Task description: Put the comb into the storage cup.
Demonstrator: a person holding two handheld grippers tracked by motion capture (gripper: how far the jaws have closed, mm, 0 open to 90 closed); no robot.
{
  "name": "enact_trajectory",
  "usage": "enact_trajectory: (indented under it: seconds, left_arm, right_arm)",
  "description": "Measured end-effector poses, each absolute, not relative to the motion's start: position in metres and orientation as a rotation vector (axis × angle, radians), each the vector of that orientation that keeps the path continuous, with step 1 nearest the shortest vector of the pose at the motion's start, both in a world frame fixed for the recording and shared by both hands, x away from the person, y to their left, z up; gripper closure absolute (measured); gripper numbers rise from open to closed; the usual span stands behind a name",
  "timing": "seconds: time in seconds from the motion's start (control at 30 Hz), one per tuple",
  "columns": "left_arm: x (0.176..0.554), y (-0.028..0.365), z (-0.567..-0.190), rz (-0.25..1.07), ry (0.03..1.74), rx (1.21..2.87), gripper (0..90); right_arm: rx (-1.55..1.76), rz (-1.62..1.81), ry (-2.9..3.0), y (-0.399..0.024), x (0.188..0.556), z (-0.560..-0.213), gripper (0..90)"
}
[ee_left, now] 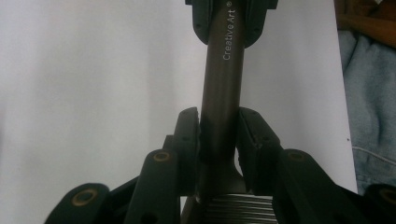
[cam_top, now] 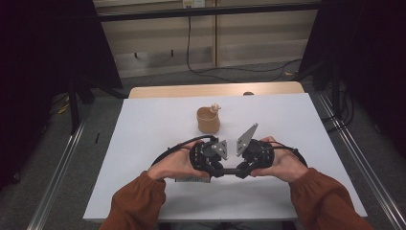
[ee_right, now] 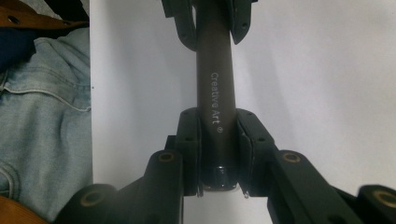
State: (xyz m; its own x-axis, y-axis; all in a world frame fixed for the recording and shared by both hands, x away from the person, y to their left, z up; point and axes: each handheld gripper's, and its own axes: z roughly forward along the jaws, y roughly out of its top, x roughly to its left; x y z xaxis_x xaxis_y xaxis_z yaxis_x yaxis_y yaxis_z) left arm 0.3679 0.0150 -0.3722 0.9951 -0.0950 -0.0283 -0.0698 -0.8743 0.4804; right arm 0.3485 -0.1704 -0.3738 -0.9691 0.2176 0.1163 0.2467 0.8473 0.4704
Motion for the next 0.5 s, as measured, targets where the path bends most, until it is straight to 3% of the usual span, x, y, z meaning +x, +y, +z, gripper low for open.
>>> enact_trajectory:
  seconds: [0.1,0.27,0.5]
  left_arm:
    - [0.369,0.017,-0.371,-0.082,-0.109,2.629,69.2]
    - [0.371,0.021,-0.369,-0.069,-0.077,2.598,57.6]
    - [0.378,0.027,-0.365,0.005,0.066,2.524,21.2]
  right_arm:
    - [-0.374,-0.771,-2.959,-0.172,0.348,-0.374,72.8]
    - [-0.422,-0.779,-2.975,-0.175,0.347,-0.374,72.9]
    - [-0.486,-0.808,-2.963,-0.183,0.349,-0.371,72.9]
